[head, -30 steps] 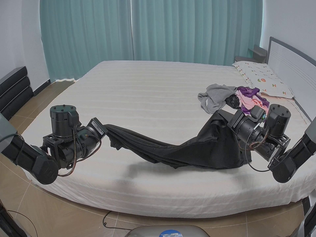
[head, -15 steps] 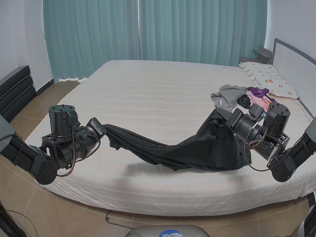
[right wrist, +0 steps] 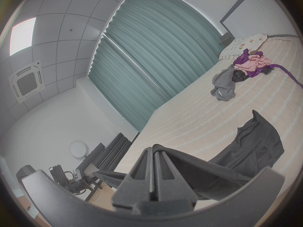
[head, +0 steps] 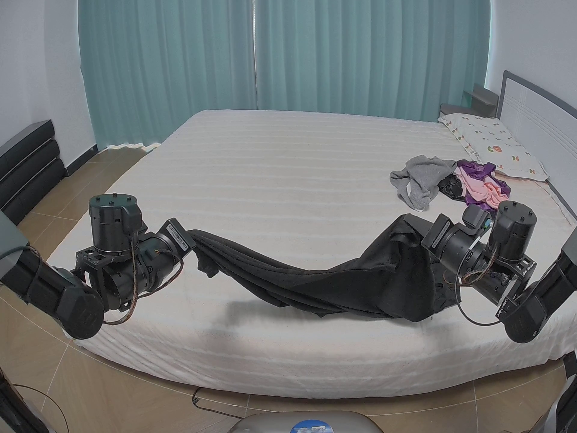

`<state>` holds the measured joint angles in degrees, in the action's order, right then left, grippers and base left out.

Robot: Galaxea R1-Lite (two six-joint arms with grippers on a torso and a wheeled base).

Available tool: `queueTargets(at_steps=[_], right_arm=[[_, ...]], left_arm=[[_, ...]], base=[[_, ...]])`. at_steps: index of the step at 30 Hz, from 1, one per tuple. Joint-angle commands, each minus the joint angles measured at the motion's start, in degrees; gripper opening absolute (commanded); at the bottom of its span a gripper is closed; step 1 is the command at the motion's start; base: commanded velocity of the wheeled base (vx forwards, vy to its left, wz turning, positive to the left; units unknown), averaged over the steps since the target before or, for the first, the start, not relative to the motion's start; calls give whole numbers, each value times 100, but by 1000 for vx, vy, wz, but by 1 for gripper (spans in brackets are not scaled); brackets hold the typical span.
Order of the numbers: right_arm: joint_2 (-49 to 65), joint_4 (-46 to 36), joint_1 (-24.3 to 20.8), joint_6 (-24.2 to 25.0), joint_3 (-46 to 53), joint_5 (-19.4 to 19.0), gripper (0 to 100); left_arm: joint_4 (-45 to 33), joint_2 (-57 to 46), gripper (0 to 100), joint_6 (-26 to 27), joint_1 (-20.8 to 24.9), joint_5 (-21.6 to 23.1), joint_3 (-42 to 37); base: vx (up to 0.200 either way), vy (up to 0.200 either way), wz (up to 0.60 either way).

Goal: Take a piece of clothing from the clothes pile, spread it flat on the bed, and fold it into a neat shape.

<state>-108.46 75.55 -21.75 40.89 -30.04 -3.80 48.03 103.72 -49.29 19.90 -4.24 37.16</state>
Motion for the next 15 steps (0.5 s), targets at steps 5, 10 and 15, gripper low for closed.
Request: queueTargets(at_steps=[5,10,15], right_arm=[[747,-49,13,-28,7,20,0],[1336,-93,4,-37,7,-15,0],[1881,-514,30,-63,-424,-15,0]], left_arm=[[-39,-326,0,7,50,-6,-42],[-101,-783,0,130,50,-6,-103],[-409,-1381,0,350,14,2,-24]], base=[[-200,0,0],[-200,0,0],[-80,0,0]])
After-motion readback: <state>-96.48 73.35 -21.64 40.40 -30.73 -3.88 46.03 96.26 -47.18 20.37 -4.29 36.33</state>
